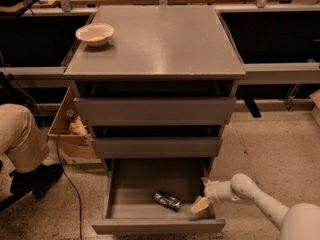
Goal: Place redbull can into bottom drawer
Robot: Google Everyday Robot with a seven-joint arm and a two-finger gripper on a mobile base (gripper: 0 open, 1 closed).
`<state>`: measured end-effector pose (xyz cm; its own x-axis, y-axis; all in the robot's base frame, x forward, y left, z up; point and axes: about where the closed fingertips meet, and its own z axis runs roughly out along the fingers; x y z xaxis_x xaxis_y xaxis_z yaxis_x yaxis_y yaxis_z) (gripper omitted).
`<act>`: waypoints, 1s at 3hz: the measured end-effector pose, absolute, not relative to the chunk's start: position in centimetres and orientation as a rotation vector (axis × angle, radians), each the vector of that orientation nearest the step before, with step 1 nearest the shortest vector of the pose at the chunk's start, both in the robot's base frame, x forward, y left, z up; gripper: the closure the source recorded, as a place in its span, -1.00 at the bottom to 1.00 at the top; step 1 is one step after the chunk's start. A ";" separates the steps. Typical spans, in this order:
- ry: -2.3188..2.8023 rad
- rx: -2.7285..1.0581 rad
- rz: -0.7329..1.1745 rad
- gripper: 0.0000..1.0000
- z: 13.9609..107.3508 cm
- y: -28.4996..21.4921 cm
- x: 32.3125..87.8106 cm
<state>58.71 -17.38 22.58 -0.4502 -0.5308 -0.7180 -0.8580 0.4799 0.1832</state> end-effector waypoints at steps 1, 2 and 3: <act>2.131 -1.182 0.646 -1.00 27.4 -20.2 59.1; 2.115 -1.222 0.570 -1.00 32.4 -21.8 60.3; 2.115 -1.223 0.569 -1.00 32.4 -21.8 60.3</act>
Offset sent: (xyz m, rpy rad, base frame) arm 0.0261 -0.0660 0.1505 -0.1561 -0.1325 0.0180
